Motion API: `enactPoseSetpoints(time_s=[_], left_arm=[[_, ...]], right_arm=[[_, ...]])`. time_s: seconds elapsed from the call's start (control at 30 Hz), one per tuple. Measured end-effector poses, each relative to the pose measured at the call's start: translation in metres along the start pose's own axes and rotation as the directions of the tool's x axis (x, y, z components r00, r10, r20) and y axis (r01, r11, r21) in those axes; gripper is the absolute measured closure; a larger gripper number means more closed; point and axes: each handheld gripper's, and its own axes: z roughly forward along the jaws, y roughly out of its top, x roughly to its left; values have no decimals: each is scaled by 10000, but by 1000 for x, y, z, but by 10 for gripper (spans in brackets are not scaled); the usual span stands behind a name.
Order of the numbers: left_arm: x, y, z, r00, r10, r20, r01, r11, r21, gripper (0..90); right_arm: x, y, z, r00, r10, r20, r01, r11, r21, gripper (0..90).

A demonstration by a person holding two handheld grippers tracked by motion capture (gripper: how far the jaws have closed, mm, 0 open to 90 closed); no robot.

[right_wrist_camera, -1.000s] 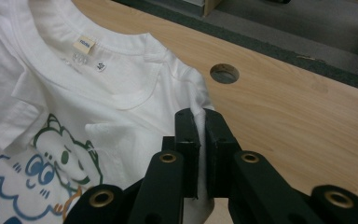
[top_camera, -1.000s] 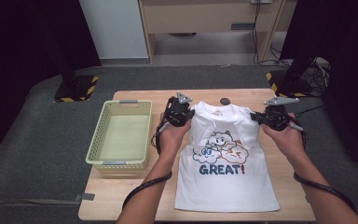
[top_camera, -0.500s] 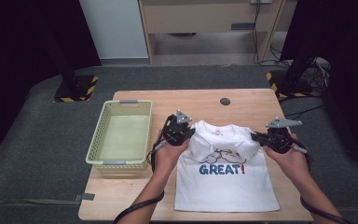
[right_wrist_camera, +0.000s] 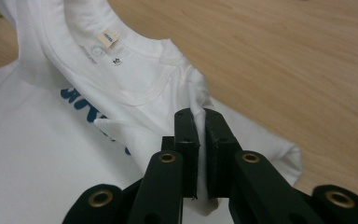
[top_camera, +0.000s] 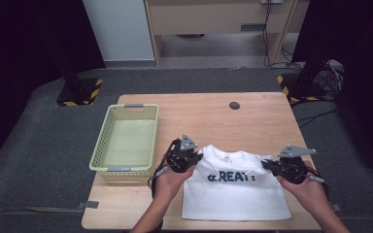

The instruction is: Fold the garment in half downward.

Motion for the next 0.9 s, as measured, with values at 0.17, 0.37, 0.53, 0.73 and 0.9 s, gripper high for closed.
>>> enactPoseSetpoints(time_s=[0.17, 0.37, 0.53, 0.73, 0.9], left_arm=[[-9, -15, 2, 9998, -40, 205, 37, 9999, 145, 866], [-21, -24, -1, 9986, 151, 503, -155, 9998, 87, 863], [-32, -42, 7, 9966, 560, 604, -590, 9970, 492, 861], [-41, -64, 19, 9935, 761, 850, -858, 9894, 1168, 861], [-44, -73, 27, 9936, 809, 784, -911, 9865, 1359, 858]], right_arm=[[4, -15, 1, 9999, 119, -124, -117, 9998, 150, 856], [7, -25, -6, 9997, 115, -197, -113, 9999, 90, 849], [7, -43, -2, 9991, 199, -384, -179, 9985, 520, 843], [7, -62, 4, 9982, 409, -433, -366, 9948, 949, 833], [9, -72, 9, 9982, 376, -460, -318, 9923, 1195, 829]])
